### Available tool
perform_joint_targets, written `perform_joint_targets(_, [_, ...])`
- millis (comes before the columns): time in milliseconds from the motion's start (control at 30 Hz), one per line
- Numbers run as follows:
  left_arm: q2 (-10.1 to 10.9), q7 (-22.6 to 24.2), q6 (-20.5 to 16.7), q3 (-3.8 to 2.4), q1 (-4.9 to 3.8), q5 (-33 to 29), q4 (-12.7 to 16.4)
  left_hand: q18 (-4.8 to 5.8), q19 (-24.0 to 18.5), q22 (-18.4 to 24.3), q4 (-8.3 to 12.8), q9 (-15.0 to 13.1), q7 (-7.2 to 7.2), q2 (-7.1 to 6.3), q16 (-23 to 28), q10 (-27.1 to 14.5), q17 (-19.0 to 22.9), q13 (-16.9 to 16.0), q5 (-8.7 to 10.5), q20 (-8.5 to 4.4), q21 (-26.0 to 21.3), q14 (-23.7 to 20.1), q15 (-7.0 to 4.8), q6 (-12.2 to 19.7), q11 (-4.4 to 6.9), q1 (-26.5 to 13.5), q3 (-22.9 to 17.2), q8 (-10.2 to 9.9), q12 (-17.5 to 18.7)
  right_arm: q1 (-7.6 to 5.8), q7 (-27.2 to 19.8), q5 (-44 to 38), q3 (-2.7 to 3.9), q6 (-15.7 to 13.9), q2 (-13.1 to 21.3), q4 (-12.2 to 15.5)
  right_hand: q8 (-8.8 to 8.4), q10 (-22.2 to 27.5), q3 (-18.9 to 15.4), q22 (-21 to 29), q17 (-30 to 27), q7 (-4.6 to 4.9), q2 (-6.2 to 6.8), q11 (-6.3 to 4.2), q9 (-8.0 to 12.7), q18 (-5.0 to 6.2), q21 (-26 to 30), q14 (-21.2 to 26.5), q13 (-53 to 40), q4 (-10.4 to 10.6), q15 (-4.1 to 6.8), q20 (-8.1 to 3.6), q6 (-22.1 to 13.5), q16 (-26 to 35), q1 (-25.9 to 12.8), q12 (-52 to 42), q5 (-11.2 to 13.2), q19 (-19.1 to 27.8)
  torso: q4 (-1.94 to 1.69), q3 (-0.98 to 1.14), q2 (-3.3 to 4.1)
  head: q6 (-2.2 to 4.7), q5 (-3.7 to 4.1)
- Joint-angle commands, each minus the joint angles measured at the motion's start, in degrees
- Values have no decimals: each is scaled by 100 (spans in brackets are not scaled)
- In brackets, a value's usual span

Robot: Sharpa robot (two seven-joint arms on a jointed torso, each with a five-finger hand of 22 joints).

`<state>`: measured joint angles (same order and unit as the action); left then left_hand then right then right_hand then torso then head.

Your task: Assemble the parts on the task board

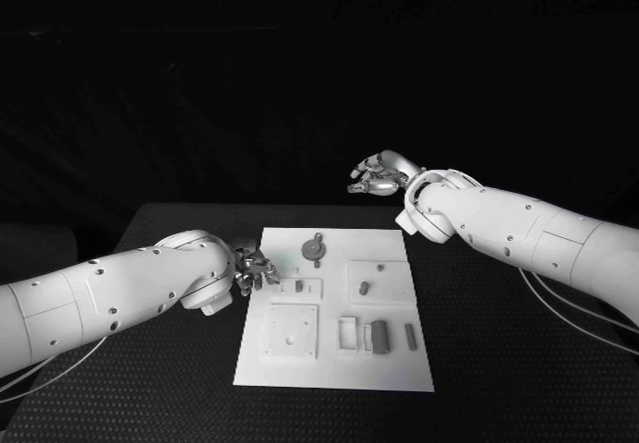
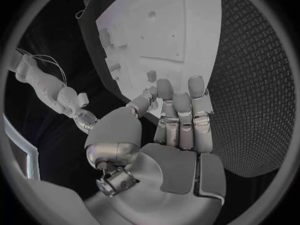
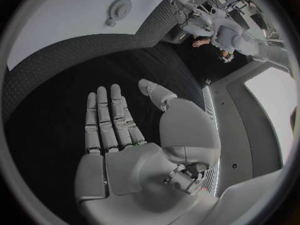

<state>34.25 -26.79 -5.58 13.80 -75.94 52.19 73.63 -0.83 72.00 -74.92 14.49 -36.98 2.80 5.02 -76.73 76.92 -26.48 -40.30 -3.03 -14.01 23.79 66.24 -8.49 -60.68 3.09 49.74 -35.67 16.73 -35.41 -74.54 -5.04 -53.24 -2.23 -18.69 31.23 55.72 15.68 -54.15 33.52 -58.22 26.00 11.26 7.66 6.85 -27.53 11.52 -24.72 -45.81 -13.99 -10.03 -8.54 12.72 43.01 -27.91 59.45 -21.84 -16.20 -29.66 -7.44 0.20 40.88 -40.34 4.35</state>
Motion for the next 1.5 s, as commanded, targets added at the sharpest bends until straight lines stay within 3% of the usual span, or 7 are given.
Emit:
perform_joint_targets(33, [-46,-25,-86,-3,46,258,-42,72,5,-143,20,4,49,68,-34,60,8,-7,-16,-26,41,8,-49,-218,-1,-9,-15,21,-21,6,-142,100,1,116,-1,19,24,291,-36,21,-10,73,-35,302,9,-74,64,-4,64,13,-46,13,-55,70,2,36,-24,57,2,2,6,-16,5])
perform_joint_targets(1067, [-411,-52,152,-7,205,565,-488,71,57,-143,55,-2,3,131,-107,149,7,-41,-71,-65,151,86,-93,-350,43,-211,-65,50,-88,31,-150,102,1,79,44,193,38,207,-86,27,14,109,-19,313,49,-158,304,-16,297,19,-105,45,-72,285,53,118,-24,281,-2,10,15,-53,76])
perform_joint_targets(1500, [-477,-61,255,-9,225,644,-540,68,83,-144,65,-12,-18,134,-145,176,4,-63,-90,-84,202,116,-113,-399,63,-287,-88,69,-127,33,-159,103,1,70,51,215,41,195,-97,14,26,114,-14,314,57,-180,343,-25,336,22,-117,48,-72,314,63,128,-23,327,-2,8,17,-59,97])
